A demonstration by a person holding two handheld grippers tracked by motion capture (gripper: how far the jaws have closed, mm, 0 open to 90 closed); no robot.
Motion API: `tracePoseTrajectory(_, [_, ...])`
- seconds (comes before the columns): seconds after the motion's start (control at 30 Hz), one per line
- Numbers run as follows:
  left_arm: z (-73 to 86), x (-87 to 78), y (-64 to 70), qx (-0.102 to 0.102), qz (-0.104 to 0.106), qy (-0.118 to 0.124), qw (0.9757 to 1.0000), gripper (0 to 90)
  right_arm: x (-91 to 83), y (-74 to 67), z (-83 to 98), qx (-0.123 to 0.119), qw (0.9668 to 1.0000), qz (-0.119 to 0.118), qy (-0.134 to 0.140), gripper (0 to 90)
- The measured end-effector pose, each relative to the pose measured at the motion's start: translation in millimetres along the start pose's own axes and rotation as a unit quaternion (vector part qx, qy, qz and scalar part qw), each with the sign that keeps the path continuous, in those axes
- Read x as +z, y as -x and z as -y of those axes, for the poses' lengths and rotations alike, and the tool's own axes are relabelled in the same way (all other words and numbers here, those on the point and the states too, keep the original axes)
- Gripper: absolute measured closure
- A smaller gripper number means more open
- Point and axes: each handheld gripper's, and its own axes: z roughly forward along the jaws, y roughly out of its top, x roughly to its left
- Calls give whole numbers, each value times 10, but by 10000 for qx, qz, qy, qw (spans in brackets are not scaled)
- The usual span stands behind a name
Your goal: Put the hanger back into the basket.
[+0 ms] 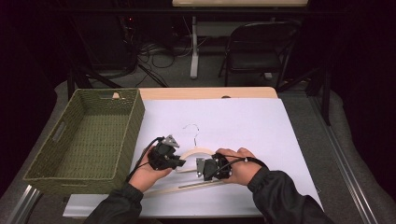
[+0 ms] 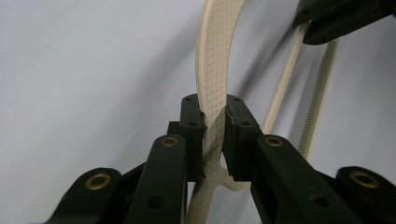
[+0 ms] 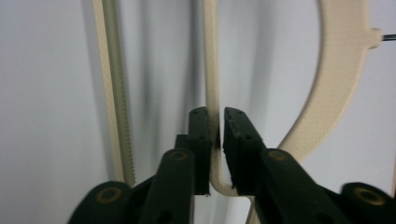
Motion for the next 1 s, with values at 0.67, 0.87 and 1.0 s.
tracePoseTrajectory(0.67, [23, -18, 34, 77, 40, 67, 9999, 799, -149, 543, 319, 2385, 9649, -806, 744, 589])
tracePoseTrajectory(0.87, [24, -19, 35, 77, 42, 73, 9999, 799, -38, 559, 268, 2408, 9643, -884, 663, 586])
tracePoseTrajectory(1.0, [26, -19, 36, 69, 52, 79, 9999, 799, 6, 563, 254, 2428, 9636, -938, 605, 586])
